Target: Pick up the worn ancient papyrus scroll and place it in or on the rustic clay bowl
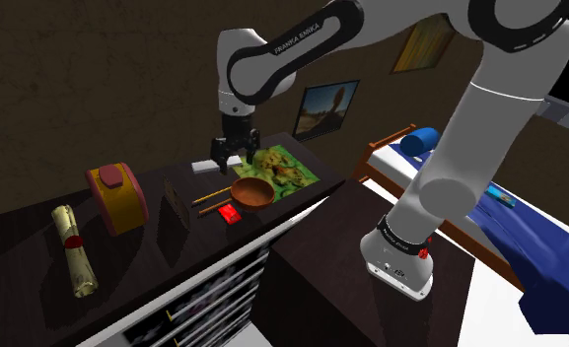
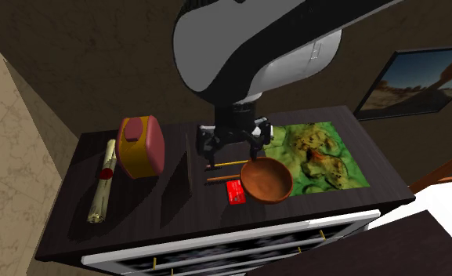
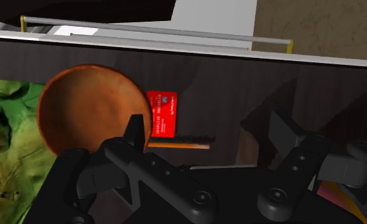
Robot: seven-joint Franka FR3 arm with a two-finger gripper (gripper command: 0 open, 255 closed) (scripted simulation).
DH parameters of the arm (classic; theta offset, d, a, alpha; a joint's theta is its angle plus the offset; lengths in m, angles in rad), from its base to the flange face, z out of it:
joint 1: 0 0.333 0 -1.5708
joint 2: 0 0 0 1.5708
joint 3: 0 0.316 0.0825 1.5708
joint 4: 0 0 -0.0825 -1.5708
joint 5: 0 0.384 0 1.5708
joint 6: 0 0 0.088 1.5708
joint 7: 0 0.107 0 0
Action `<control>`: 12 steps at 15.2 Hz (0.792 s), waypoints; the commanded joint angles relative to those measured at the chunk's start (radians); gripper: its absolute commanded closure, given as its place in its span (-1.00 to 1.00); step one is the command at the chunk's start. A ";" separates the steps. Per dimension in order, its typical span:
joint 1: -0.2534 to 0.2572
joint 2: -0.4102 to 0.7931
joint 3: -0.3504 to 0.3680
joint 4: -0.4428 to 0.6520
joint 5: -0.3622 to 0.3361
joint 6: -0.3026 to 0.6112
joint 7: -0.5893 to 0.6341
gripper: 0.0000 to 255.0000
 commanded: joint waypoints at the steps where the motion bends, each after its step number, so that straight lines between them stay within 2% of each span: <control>1: 0.015 0.088 0.002 0.047 -0.021 0.033 0.039 -1.00; 6: 0.065 0.295 -0.013 0.204 -0.069 0.065 0.125 -1.00; 12: 0.133 0.543 -0.043 0.440 -0.104 0.058 0.201 -1.00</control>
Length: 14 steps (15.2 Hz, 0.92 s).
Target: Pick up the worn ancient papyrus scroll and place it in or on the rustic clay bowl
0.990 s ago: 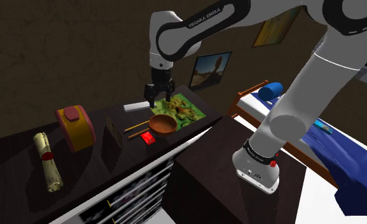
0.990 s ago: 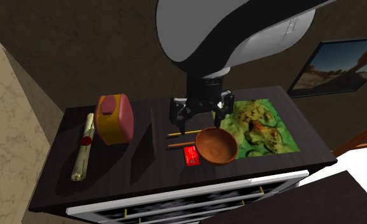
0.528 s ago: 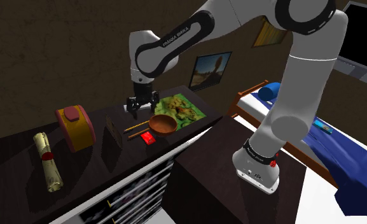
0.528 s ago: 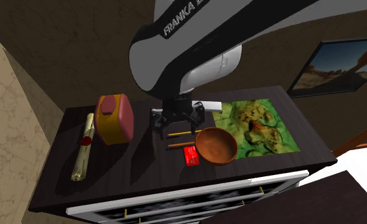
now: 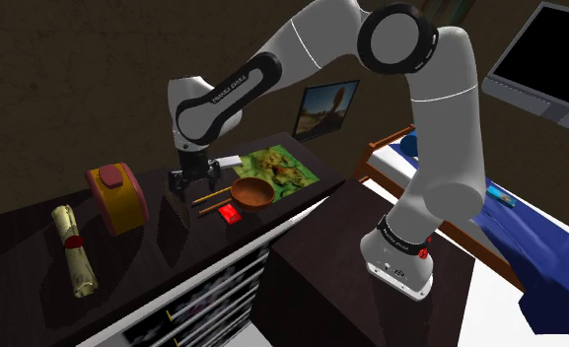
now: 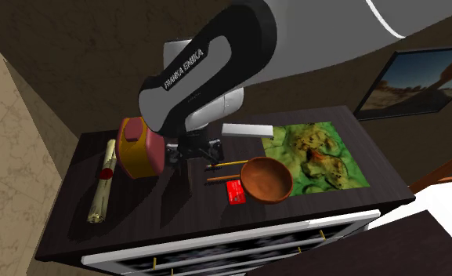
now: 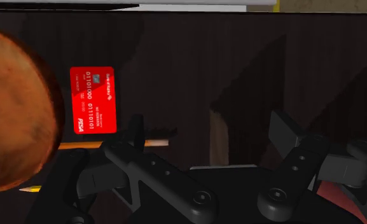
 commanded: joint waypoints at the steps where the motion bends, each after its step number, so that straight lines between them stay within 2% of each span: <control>1: 0.019 0.084 -0.011 0.092 -0.009 -0.014 0.018 -1.00; 4: 0.047 0.194 -0.023 0.217 -0.015 -0.036 0.042 -1.00; 14: 0.063 0.252 -0.029 0.205 -0.021 0.035 0.045 -1.00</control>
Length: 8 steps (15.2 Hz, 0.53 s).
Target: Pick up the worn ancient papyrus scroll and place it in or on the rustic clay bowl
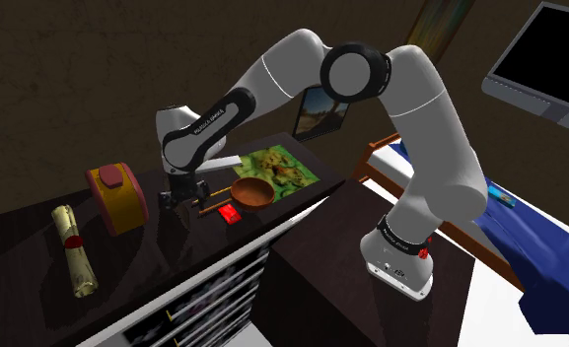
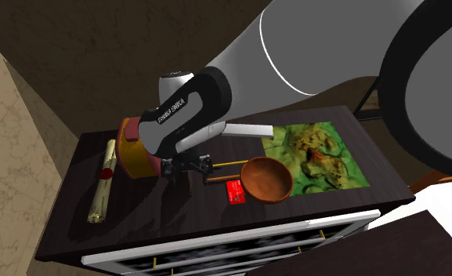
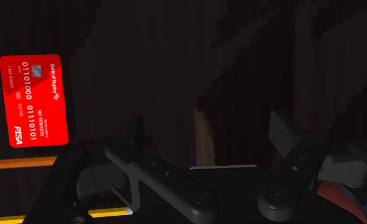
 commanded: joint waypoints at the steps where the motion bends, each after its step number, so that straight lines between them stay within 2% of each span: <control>1: 0.001 0.004 0.000 0.003 0.000 0.002 0.000 -1.00; 5: 0.001 0.004 0.000 0.003 0.000 0.002 0.000 -1.00; 6: 0.001 0.004 0.000 0.003 0.000 0.002 0.000 1.00; 8: 0.001 0.004 0.000 0.003 0.000 0.002 0.000 1.00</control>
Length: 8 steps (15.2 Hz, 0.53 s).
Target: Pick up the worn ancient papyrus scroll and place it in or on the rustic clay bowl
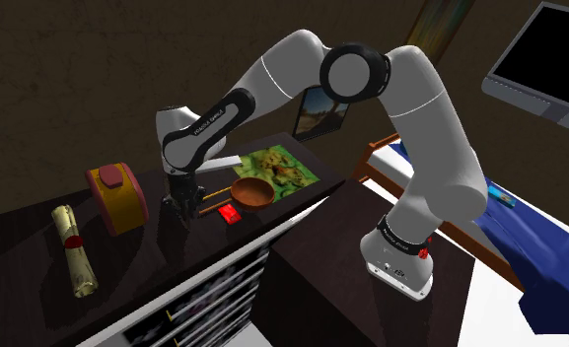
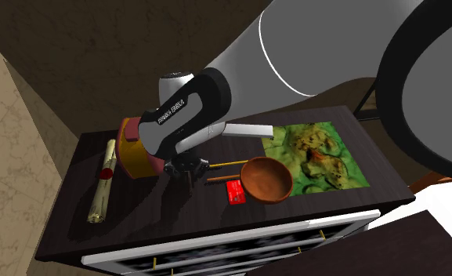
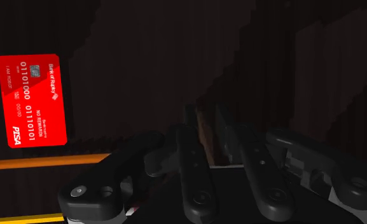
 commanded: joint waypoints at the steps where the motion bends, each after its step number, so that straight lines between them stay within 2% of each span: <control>1: 0.000 0.000 0.000 0.000 0.000 0.000 0.000 1.00; 8: -0.001 -0.011 0.002 -0.005 0.001 -0.006 0.001 1.00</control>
